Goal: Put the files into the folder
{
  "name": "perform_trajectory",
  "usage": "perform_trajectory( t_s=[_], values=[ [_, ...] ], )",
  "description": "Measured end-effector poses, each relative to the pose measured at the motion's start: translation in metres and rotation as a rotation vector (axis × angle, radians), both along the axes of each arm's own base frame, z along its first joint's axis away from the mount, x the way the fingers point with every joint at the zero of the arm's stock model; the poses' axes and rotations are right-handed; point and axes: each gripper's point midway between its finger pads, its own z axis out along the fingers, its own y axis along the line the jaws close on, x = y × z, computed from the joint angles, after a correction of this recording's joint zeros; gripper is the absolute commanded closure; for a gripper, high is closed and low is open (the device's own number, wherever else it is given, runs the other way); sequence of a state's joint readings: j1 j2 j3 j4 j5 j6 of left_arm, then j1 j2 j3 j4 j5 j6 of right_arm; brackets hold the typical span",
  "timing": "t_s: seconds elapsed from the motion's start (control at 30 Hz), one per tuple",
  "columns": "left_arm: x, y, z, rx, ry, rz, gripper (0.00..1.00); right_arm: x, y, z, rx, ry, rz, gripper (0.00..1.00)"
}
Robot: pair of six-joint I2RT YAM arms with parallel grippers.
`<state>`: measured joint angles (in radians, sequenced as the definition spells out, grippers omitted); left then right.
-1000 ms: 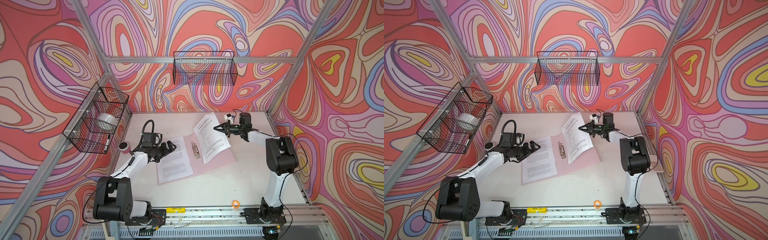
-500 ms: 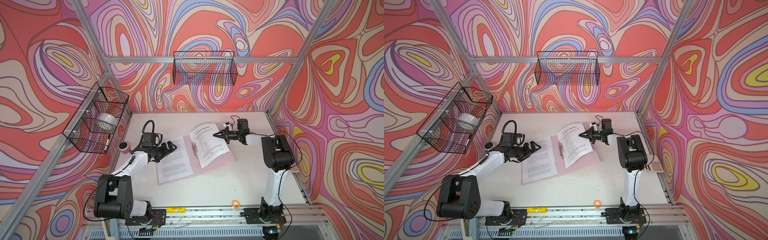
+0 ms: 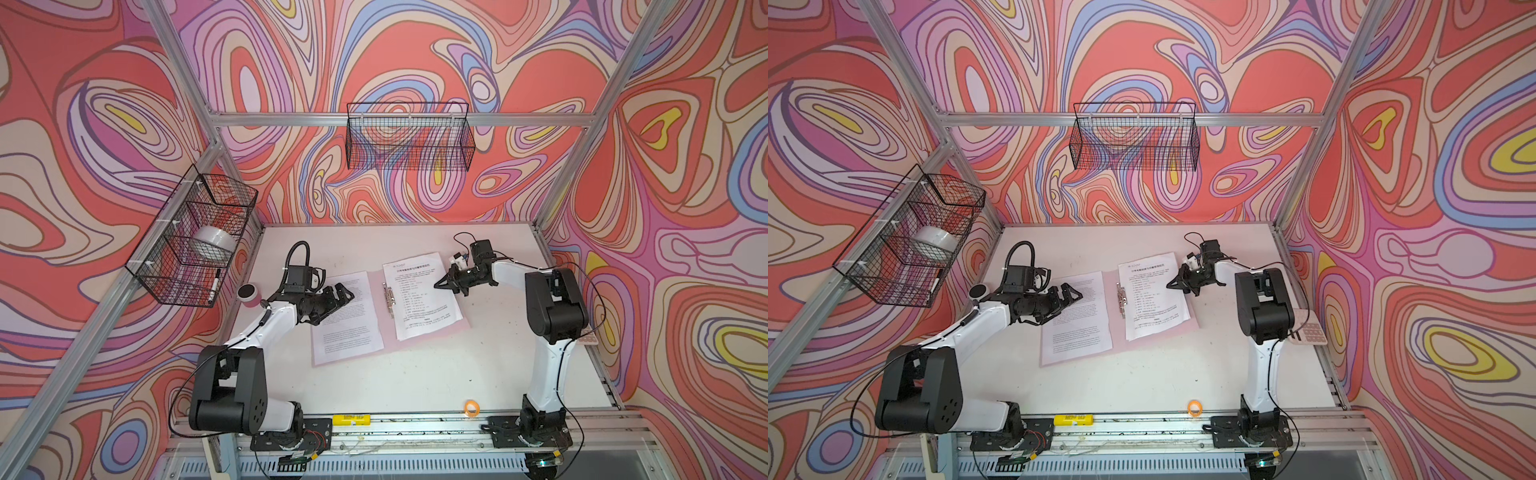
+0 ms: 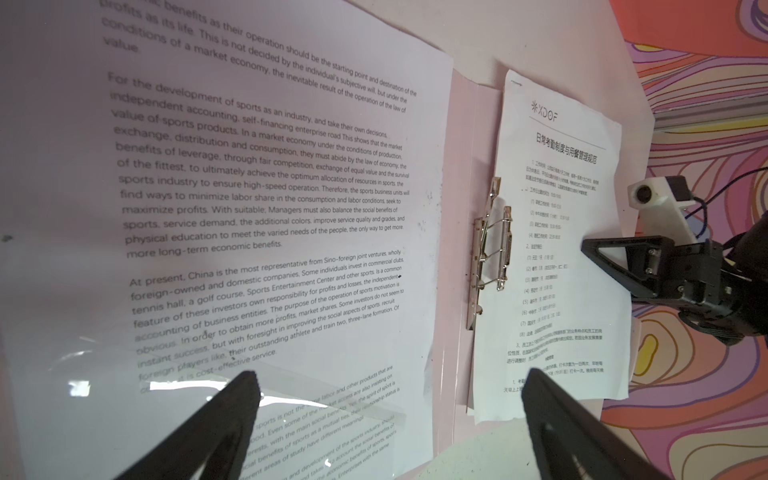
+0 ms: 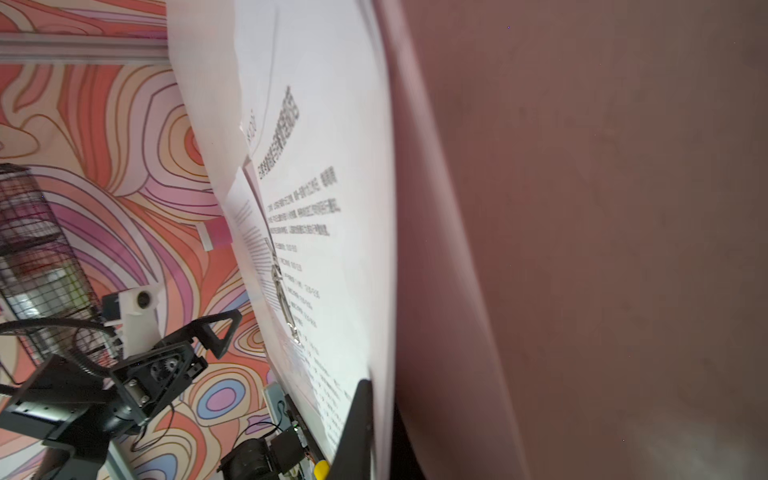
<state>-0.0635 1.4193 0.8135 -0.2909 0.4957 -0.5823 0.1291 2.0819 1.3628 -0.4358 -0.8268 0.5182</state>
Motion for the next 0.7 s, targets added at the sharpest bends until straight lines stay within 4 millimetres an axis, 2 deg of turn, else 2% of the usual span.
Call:
perform_trajectory(
  t_s=[0.23,0.4,0.57,0.7],
  values=[
    [0.001,0.012,-0.001,0.078,0.010,0.021,0.00,-0.001,-0.010,-0.006,-0.133,-0.054,0.060,1.00],
    [0.006,0.026,0.004,0.130,0.012,0.060,0.00,-0.007,-0.009,-0.013,-0.171,-0.061,0.091,1.00],
    [0.004,0.056,-0.002,0.227,0.050,0.150,0.00,-0.019,-0.005,-0.025,-0.202,-0.042,0.119,1.00],
    [0.001,0.077,-0.007,0.289,0.075,0.209,0.00,-0.021,-0.003,-0.027,-0.215,-0.047,0.130,1.00]
  ],
)
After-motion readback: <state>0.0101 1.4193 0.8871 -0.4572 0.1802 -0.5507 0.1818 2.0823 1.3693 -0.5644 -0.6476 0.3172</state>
